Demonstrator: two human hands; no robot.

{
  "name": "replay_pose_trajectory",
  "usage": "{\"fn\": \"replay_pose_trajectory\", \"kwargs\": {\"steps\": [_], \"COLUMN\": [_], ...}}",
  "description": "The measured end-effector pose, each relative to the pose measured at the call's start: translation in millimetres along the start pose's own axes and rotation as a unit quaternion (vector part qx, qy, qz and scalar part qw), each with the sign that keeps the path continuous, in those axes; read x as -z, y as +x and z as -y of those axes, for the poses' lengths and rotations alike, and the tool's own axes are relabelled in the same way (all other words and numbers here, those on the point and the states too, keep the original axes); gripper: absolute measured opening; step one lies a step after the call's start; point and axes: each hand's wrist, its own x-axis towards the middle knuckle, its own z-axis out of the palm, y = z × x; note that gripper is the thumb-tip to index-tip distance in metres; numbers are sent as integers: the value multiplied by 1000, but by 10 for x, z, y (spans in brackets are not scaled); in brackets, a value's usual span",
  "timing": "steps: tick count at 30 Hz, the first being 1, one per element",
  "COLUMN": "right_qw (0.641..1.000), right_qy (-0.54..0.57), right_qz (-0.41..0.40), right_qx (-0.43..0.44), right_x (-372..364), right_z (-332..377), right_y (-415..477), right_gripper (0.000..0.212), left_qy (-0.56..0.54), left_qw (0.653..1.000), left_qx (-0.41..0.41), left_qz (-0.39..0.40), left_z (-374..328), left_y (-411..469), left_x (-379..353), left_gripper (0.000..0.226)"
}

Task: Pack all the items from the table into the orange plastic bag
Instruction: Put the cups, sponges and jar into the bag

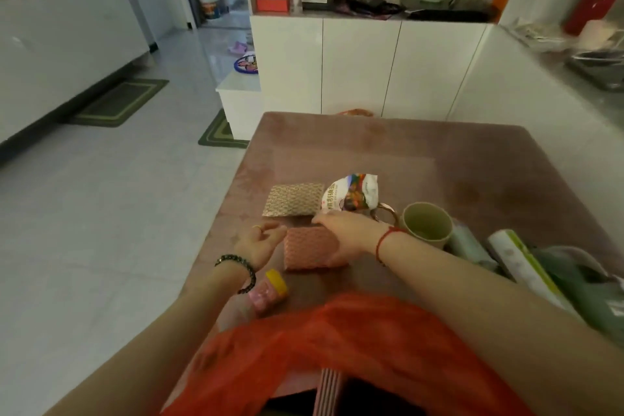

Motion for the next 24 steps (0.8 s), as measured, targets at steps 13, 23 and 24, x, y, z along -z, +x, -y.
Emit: {"fn": "replay_pose_trajectory", "kwargs": {"steps": [13, 23, 24], "right_qw": [967, 976, 968], "right_qy": [234, -165, -211], "right_qz": [-101, -140, -132], "right_qx": [-1, -18, -23], "right_x": [-67, -230, -264], "right_z": [10, -29, -20], "right_y": [319, 912, 949], "right_gripper": [87, 75, 73], "left_qy": [-346, -474, -473], "left_qw": [933, 854, 856], "left_qx": [98, 108, 112], "left_qz": [-26, -183, -177], "left_z": [208, 272, 301], "left_y": [367, 304, 255], "left_x": [-108, 448, 486], "left_gripper": [88, 32, 31]}}
